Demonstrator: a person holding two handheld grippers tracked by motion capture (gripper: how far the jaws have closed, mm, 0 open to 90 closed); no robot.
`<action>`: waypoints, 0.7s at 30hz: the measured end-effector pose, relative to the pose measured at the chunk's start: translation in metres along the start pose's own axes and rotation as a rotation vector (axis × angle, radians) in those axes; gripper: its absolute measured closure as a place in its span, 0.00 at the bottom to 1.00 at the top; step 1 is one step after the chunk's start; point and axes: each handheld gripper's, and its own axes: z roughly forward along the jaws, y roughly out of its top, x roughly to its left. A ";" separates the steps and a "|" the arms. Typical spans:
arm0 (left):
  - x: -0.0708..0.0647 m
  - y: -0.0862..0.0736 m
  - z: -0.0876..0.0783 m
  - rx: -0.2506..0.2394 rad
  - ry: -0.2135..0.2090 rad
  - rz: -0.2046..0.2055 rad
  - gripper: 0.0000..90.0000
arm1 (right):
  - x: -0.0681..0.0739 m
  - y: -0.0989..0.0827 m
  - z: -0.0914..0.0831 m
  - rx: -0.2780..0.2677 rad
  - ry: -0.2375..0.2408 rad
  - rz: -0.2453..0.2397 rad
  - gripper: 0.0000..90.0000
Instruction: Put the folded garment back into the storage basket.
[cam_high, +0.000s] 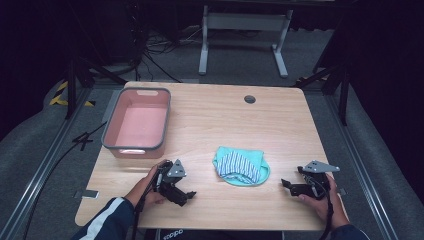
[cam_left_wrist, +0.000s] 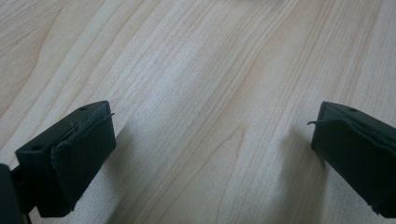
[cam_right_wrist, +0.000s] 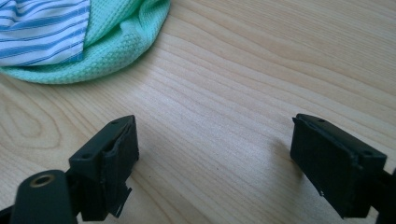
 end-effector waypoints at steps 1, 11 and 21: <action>0.000 0.000 0.000 0.000 0.000 0.000 0.00 | 0.000 0.000 0.000 0.000 0.000 0.000 0.17; -0.001 -0.001 -0.001 -0.002 0.008 0.003 0.02 | 0.000 0.000 0.000 0.000 0.000 0.001 0.17; 0.009 0.029 -0.003 -0.039 0.000 0.006 0.21 | 0.005 0.011 -0.006 -0.011 0.024 -0.004 0.29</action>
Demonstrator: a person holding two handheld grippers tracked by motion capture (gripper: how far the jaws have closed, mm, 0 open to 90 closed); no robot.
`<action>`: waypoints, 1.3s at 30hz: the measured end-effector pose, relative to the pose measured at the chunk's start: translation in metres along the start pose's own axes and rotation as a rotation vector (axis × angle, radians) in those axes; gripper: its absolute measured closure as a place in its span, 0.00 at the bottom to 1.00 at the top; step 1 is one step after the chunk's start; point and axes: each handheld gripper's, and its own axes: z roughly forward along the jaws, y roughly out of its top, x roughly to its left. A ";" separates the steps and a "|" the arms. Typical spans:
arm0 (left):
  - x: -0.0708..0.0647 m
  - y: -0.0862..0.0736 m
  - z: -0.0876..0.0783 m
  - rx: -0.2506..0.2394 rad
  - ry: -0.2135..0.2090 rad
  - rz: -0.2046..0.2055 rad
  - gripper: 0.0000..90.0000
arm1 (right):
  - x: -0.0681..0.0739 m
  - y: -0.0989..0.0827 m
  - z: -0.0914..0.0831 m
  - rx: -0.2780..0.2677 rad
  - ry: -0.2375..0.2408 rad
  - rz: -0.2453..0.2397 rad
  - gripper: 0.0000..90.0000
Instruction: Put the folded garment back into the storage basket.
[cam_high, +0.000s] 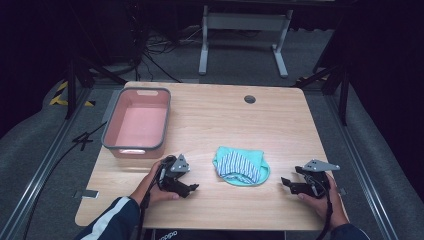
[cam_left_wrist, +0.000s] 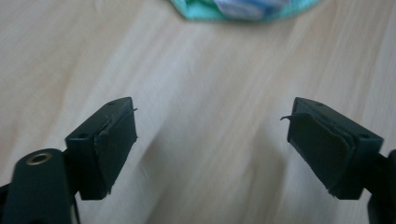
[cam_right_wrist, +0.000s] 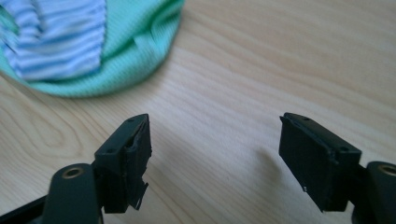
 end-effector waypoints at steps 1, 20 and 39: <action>0.003 0.010 0.001 -0.031 0.011 -0.011 0.28 | 0.003 0.007 -0.002 -0.020 0.018 -0.001 0.32; 0.031 0.074 0.070 0.003 0.062 -0.033 0.28 | 0.029 0.064 0.050 0.011 0.030 -0.052 0.42; 0.025 0.073 0.091 0.025 0.070 -0.087 0.26 | 0.036 0.064 0.074 0.084 0.037 -0.028 0.42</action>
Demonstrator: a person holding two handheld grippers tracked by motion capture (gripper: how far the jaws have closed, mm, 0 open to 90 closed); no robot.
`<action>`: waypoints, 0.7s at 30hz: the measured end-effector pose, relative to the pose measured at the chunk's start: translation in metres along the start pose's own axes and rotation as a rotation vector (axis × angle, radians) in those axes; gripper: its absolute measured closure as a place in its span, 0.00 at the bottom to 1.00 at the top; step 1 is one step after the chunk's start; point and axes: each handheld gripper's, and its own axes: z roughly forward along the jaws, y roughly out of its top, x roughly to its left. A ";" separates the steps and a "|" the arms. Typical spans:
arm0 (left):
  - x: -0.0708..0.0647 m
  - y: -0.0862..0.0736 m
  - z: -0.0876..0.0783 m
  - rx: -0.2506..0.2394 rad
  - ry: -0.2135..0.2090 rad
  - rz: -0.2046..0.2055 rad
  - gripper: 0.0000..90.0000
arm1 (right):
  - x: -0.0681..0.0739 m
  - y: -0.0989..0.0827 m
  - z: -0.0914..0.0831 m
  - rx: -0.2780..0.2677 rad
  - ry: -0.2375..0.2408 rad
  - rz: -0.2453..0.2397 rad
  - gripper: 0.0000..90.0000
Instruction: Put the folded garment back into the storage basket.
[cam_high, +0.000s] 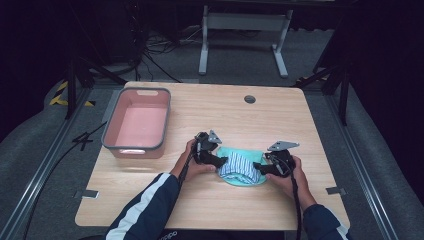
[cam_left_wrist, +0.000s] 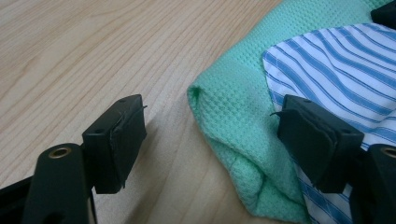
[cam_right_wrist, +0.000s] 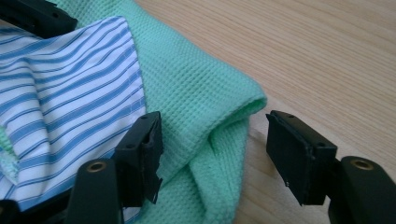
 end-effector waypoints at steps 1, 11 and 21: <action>0.000 0.000 -0.001 0.005 -0.003 0.010 0.27 | 0.001 0.000 0.000 0.004 0.003 -0.006 0.43; -0.012 -0.003 -0.007 -0.005 -0.039 0.033 0.56 | 0.011 0.003 -0.005 0.043 0.022 -0.016 0.67; -0.013 -0.002 -0.008 0.001 -0.073 0.030 0.87 | 0.012 0.002 -0.005 0.035 0.059 0.004 0.89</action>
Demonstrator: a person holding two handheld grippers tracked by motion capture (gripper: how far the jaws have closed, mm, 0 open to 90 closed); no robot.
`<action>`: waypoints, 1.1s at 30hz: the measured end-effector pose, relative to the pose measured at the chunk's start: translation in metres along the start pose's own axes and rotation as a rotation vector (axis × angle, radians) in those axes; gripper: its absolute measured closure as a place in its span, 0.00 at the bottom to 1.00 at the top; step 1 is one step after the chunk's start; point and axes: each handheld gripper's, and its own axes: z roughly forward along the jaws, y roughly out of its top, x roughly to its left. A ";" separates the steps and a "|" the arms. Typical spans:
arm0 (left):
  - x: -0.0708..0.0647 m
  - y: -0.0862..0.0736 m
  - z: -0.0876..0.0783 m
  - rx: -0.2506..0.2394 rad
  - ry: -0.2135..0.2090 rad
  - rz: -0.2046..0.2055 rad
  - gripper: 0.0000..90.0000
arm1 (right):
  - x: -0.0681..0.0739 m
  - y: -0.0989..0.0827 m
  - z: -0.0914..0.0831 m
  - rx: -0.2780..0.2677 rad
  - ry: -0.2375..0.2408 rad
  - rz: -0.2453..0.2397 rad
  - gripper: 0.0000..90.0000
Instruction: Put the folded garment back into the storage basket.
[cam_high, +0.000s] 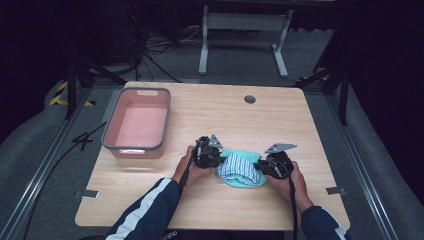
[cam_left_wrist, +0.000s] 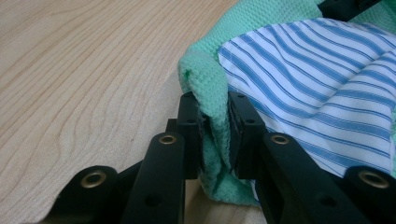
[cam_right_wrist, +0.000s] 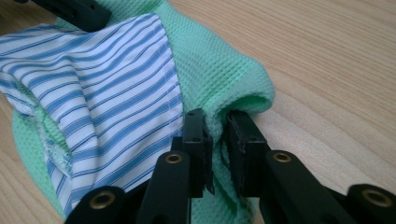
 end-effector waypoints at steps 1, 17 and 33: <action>0.000 0.001 0.000 0.005 0.001 0.003 0.88 | 0.000 0.000 0.000 0.001 0.001 -0.002 0.90; -0.002 0.017 -0.008 0.041 0.011 0.041 0.92 | 0.005 0.011 -0.017 -0.037 -0.006 -0.033 0.92; -0.001 0.041 -0.046 0.038 0.047 0.100 0.92 | 0.013 0.038 -0.036 -0.076 -0.016 -0.058 0.92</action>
